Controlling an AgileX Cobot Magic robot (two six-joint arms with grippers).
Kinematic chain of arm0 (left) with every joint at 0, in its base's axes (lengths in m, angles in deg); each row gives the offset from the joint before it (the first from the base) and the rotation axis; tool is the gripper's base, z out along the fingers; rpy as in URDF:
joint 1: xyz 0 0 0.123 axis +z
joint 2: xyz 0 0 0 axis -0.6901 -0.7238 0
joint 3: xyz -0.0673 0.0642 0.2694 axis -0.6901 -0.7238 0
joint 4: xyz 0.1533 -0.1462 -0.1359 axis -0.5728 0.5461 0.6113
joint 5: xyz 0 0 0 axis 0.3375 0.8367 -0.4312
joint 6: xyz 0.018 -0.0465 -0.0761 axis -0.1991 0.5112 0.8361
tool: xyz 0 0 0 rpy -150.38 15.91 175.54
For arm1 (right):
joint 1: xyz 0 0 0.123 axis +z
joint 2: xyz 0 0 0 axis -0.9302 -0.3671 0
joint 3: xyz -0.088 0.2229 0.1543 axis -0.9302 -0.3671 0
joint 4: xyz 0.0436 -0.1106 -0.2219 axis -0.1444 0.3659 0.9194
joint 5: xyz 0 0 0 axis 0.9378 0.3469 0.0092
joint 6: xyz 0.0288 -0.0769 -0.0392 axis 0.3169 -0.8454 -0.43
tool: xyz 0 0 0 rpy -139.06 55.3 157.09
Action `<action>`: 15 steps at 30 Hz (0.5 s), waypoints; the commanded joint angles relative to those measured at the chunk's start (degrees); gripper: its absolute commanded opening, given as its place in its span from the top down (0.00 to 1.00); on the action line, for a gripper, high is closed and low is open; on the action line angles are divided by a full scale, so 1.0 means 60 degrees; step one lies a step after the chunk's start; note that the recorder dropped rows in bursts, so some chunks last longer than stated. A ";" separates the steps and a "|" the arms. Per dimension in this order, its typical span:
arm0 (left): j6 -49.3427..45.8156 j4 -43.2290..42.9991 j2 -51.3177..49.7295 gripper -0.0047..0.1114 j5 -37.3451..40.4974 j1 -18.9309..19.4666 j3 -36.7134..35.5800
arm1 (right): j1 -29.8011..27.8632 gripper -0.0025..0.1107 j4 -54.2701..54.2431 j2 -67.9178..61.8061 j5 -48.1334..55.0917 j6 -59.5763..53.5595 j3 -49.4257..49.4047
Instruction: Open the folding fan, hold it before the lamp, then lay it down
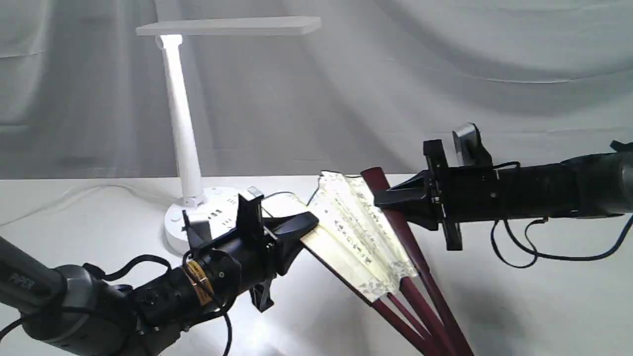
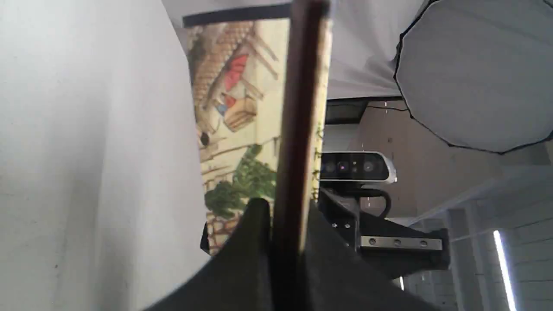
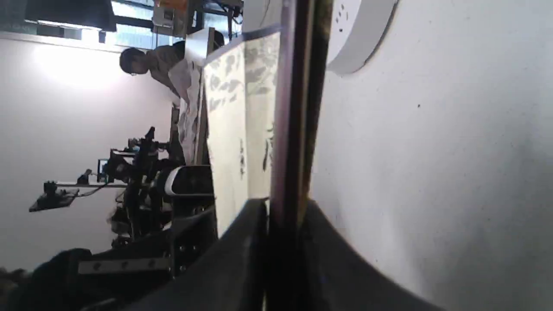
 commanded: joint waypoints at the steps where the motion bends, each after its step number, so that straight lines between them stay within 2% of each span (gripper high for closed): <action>1: 0.0134 0.0909 0.0075 0.96 -0.0291 -0.0034 0.0016 | -0.0307 0.98 0.0185 0.0134 0.0034 -0.0121 -0.0076; 15: 0.0089 0.1629 0.0075 0.96 -0.0291 -0.0042 0.0016 | -0.2047 0.98 0.0153 0.0134 0.0034 -0.0097 -0.0076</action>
